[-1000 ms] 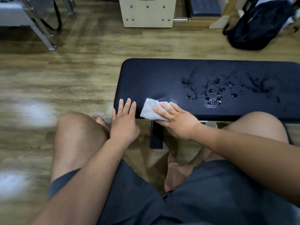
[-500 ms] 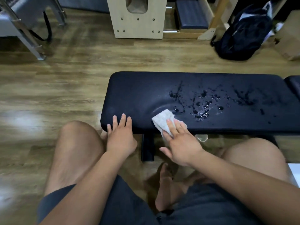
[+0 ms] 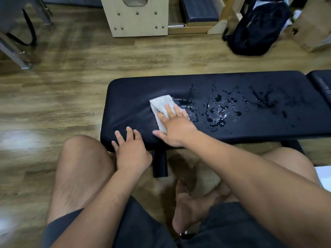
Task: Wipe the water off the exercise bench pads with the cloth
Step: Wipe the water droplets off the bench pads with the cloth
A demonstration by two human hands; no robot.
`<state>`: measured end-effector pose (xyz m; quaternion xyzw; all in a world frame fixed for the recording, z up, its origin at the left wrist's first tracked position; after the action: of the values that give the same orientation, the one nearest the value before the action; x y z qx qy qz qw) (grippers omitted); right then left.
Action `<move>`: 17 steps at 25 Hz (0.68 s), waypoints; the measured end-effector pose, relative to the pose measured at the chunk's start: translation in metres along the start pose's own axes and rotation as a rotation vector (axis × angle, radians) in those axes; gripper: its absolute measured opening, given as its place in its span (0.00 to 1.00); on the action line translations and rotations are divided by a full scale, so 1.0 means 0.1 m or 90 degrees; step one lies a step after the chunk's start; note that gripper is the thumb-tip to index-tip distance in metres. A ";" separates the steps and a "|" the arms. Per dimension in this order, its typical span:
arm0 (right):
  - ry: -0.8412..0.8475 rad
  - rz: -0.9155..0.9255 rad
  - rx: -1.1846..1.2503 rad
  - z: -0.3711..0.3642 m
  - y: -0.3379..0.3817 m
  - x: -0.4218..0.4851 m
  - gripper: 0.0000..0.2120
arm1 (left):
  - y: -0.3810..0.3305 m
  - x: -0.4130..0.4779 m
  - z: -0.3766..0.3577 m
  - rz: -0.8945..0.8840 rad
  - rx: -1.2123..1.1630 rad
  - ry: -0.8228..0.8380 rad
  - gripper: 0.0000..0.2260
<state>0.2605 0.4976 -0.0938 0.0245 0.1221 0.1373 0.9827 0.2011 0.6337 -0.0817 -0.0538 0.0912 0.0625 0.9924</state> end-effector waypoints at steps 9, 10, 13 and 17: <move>-0.019 -0.048 0.029 -0.18 0.14 -0.97 0.36 | -0.18 0.10 0.13 -0.078 -0.047 -0.088 0.33; -0.008 -0.048 0.033 -0.17 0.11 -0.99 0.36 | -0.22 0.11 0.08 -0.093 -0.010 -0.069 0.35; -0.001 -0.069 0.032 -0.11 -0.08 -0.68 0.37 | -0.25 0.13 0.02 -0.098 0.036 -0.051 0.36; 0.038 -0.113 0.045 0.08 -0.47 0.26 0.37 | -0.25 0.18 0.02 -0.094 0.036 -0.021 0.36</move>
<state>0.2990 0.4591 -0.0954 0.0443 0.1575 0.0457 0.9855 0.2225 0.6110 -0.0807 -0.0315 0.0720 -0.0123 0.9968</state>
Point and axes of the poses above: each hand's wrist, its own x-axis towards the middle knuckle, its own z-axis out of the back of the hand, y = z × x, the point moved 10 cm from there along x, towards the middle knuckle, and after that the axes turned 9 degrees about -y, right-handed, at the moved point
